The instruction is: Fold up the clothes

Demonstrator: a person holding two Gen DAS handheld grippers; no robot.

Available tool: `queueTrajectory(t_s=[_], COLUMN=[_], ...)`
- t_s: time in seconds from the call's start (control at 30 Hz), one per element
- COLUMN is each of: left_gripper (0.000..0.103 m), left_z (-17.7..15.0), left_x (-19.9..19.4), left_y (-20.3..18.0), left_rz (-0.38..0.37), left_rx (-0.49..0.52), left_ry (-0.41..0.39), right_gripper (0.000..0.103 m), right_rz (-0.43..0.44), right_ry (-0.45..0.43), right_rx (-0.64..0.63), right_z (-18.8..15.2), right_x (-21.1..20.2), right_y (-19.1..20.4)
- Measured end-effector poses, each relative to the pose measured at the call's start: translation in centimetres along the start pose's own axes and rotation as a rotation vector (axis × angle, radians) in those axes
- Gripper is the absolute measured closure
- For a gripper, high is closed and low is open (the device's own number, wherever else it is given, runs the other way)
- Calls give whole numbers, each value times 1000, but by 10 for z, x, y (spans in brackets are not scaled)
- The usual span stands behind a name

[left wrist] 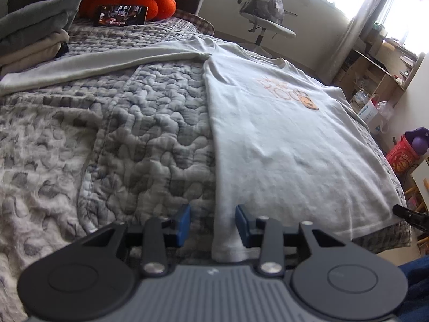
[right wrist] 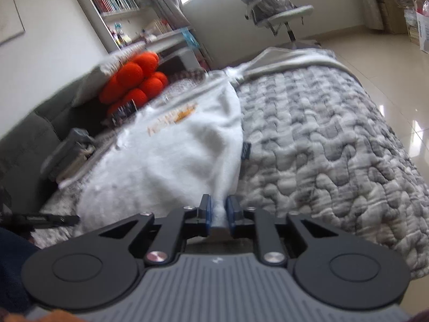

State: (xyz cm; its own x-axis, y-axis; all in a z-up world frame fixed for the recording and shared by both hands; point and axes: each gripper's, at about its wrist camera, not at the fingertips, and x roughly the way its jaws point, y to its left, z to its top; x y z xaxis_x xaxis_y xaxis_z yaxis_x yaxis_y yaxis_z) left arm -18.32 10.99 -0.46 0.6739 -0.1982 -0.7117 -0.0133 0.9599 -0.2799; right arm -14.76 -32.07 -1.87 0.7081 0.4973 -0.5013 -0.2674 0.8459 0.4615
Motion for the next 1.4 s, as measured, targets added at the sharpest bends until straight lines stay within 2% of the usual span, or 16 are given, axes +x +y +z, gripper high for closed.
queueTrajectory(t_s=[0.1, 0.3, 0.37, 0.43, 0.5, 0.7, 0.77, 1.0, 1.13, 1.23, 1.37, 1.4], left_gripper=[53, 52, 61, 85, 99, 100, 100, 100, 100, 100, 98, 95], left_z=[0, 0, -1, -3, -3, -2, -1, 5, 1, -7, -8, -7], left_x=[1, 4, 2, 0, -2, -5, -10, -37, -35, -18, -6, -5], left_y=[-4, -8, -12, -17, -18, -15, -10, -2, 2, 9, 8, 7], left_rz=[-12, -11, 8, 34, 25, 10, -16, -92, -90, -84, -58, -42], left_rx=[19, 46, 71, 115, 125, 95, 67, 15, 12, -10, 0, 0], left_ry=[1, 4, -7, -28, -39, -49, -60, -140, -145, -89, -49, -45], right_gripper=[84, 84, 90, 95, 96, 96, 96, 96, 96, 96, 95, 91], right_rz=[1, -11, -20, -29, -37, -29, -27, 44, 61, 15, -79, -87], right_ry=[3, -5, -15, -24, -35, -67, -78, -156, -172, -142, -8, 6], right_rx=[30, 1, -39, -79, -111, -137, -151, -193, -165, -133, -195, -199], right_z=[0, -3, -4, -5, -4, -1, 0, 13, 14, 6, -9, -9], right_x=[2, 0, -1, -1, -3, -16, -22, -49, -55, -45, -11, -8], right_y=[-4, 1, 5, 8, 11, 19, 23, 44, 41, 30, 21, 20])
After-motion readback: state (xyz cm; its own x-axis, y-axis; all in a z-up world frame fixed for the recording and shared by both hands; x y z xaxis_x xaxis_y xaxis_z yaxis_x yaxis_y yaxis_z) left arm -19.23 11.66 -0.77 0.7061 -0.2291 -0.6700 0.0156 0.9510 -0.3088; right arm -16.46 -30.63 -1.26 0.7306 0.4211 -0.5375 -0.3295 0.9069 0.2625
